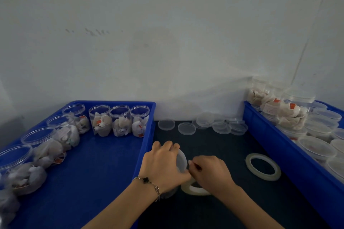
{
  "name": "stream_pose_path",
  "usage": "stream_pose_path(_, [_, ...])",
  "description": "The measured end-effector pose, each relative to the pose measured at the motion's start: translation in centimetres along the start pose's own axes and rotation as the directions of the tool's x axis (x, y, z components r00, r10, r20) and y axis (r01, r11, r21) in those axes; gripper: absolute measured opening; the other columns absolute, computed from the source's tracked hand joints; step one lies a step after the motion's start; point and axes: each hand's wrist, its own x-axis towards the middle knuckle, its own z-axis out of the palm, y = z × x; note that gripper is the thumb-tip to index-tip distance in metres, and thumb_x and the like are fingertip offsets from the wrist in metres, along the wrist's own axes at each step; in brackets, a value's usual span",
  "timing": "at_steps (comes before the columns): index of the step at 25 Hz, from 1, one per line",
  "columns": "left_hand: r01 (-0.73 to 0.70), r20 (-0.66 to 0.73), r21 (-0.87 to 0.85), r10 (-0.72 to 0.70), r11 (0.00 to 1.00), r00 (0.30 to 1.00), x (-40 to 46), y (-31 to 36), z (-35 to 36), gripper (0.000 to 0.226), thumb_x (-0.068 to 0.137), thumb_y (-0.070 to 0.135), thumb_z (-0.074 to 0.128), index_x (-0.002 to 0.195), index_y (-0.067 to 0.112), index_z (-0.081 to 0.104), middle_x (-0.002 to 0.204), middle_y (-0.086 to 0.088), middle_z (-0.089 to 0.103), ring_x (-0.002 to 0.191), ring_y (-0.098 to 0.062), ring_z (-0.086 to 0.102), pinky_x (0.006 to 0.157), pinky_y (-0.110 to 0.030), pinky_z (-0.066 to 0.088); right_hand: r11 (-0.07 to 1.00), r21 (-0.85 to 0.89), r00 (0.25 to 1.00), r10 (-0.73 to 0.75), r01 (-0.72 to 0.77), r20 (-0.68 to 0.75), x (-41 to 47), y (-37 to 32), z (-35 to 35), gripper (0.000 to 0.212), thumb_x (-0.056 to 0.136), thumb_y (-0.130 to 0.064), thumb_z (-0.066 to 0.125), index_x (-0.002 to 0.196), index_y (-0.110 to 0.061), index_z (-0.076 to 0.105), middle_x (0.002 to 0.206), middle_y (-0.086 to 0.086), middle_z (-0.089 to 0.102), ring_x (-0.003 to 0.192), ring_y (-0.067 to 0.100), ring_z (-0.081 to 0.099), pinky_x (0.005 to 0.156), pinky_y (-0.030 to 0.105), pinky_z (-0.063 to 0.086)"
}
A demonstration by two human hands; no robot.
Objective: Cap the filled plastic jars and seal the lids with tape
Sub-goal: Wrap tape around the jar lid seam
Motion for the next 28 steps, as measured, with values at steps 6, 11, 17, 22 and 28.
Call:
stream_pose_path(6, [0.141,-0.004,0.006,-0.141,0.990,0.990,0.7,-1.2,-0.2,0.076,0.067,0.073,0.046,0.128,0.028,0.042,0.122,0.012,0.046,0.106,-0.014,0.040,0.065,-0.024,0.033,0.997,-0.031,0.997,0.066,-0.065,0.026,3.1,-1.9,1.0,0.044,0.094,-0.029,0.045,0.053,-0.021,0.034,0.051,-0.007,0.037,0.047,0.009,0.032,0.048,0.023,0.028])
stream_pose_path(11, [0.182,-0.019,-0.026,-0.182,0.983,0.983,1.1,-1.1,-0.2,0.076,0.068,0.073,0.050,0.128,0.027,0.042,0.123,0.009,0.047,0.110,-0.016,0.040,0.068,-0.025,0.034,0.989,-0.019,0.988,0.147,-0.146,0.053,4.3,-2.1,1.4,0.042,0.093,-0.028,0.045,0.052,-0.021,0.036,0.050,-0.007,0.039,0.043,0.007,0.032,0.044,0.024,0.027])
stream_pose_path(17, [0.098,0.059,-0.275,-0.085,0.956,0.995,-1.2,0.4,-1.2,0.071,0.054,0.075,0.041,0.113,0.038,0.049,0.113,0.018,0.050,0.097,-0.005,0.043,0.068,-0.022,0.035,0.887,-0.021,0.885,0.462,-0.461,0.058,5.7,4.1,-2.2,0.038,0.097,-0.025,0.043,0.061,-0.015,0.049,0.061,0.001,0.053,0.057,0.016,0.051,0.051,0.028,0.039])
stream_pose_path(22, [0.006,0.014,-0.314,-0.001,0.949,1.000,-0.7,0.5,-1.6,0.076,0.065,0.070,0.048,0.132,0.036,0.038,0.125,0.019,0.041,0.106,-0.003,0.036,0.081,-0.023,0.035,0.966,-0.155,0.955,0.165,-0.207,-0.247,4.6,4.0,-2.9,0.039,0.099,-0.034,0.040,0.061,-0.023,0.037,0.056,-0.009,0.043,0.046,0.007,0.042,0.044,0.024,0.028])
stream_pose_path(28, [0.057,0.088,-0.228,-0.038,0.972,0.995,-1.0,-0.4,-0.5,0.072,0.071,0.067,0.052,0.133,0.033,0.040,0.126,0.017,0.043,0.111,-0.008,0.042,0.084,-0.024,0.040,0.948,-0.301,0.994,0.090,-0.105,-0.064,0.2,4.6,0.6,0.027,0.099,-0.047,0.034,0.105,-0.029,0.053,0.100,-0.011,0.057,0.067,0.003,0.054,0.057,0.015,0.042])
